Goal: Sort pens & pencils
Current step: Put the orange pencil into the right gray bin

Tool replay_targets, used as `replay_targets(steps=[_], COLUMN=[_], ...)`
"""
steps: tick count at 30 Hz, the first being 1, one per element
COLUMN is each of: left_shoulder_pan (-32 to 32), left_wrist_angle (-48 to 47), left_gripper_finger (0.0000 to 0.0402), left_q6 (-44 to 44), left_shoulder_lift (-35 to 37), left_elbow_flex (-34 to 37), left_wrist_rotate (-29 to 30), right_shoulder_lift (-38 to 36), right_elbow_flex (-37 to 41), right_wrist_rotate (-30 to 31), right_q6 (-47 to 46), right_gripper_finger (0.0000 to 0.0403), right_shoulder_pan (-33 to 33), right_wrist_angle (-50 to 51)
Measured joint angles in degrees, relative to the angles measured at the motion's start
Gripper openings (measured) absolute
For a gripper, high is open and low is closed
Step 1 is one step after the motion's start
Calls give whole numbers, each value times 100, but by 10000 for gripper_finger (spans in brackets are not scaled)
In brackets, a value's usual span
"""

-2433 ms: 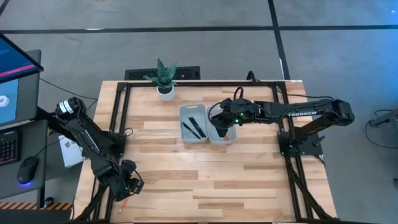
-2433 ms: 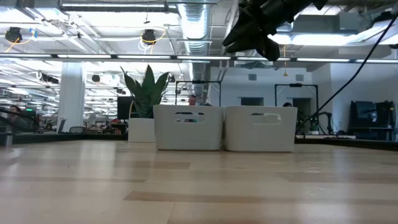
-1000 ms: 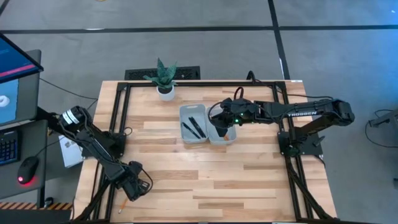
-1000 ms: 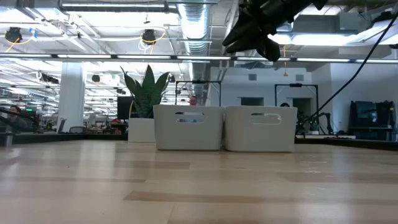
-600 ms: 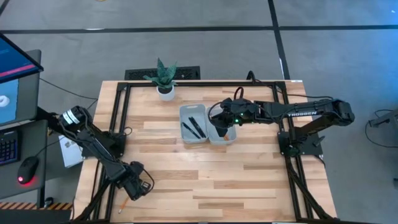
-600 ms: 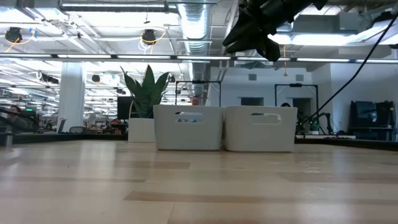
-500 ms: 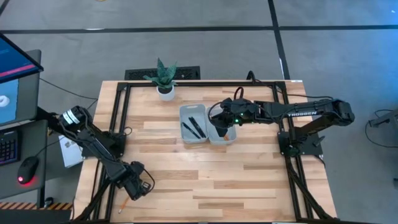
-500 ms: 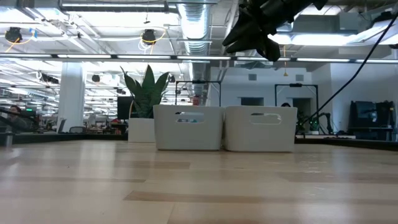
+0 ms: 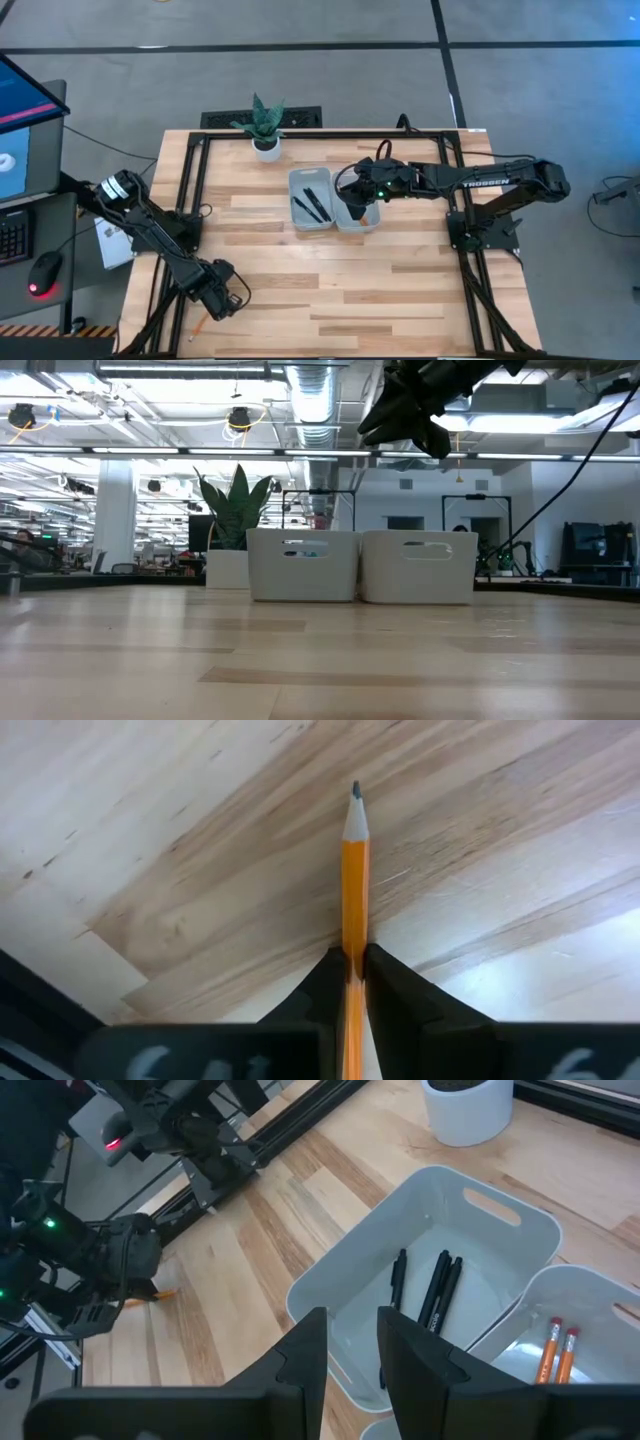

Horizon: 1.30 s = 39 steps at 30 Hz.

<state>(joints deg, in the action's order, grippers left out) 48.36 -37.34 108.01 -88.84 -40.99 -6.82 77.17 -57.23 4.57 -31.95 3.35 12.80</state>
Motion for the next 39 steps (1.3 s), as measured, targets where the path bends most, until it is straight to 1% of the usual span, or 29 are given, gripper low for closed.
replay_targets(steps=[10,14,17,19,21,24,28,39], left_shoulder_pan=[-4,-4,-22,-80,-145,-259,-574,-1179], left_wrist_angle=[-16,-96,-211,-337,-440,-583,-740,-845], left_gripper_finger=[20,20,20,20,20,20,20,20], left_q6=[-393,-580,-758,-868,-948,-1172,-1719,-2850], left_shoulder_lift=[2,-9,-27,-40,-35,-31,-26,-11], left_elbow_flex=[-1,-112,-249,-348,-453,-592,-771,-1045], left_wrist_rotate=[50,153,358,833,1158,1327,1389,1259], right_shoulder_lift=[0,0,0,0,0,0,0,0], right_elbow_flex=[0,0,0,0,0,0,0,0], right_wrist_rotate=[-1,0,0,0,0,0,0,-4], right_q6=[42,42,43,42,44,42,42,42], right_gripper_finger=[113,113,113,113,113,113,113,113], right_shoulder_pan=[0,0,0,0,0,0,0,0], right_wrist_angle=[1,0,0,0,0,-1,0,2])
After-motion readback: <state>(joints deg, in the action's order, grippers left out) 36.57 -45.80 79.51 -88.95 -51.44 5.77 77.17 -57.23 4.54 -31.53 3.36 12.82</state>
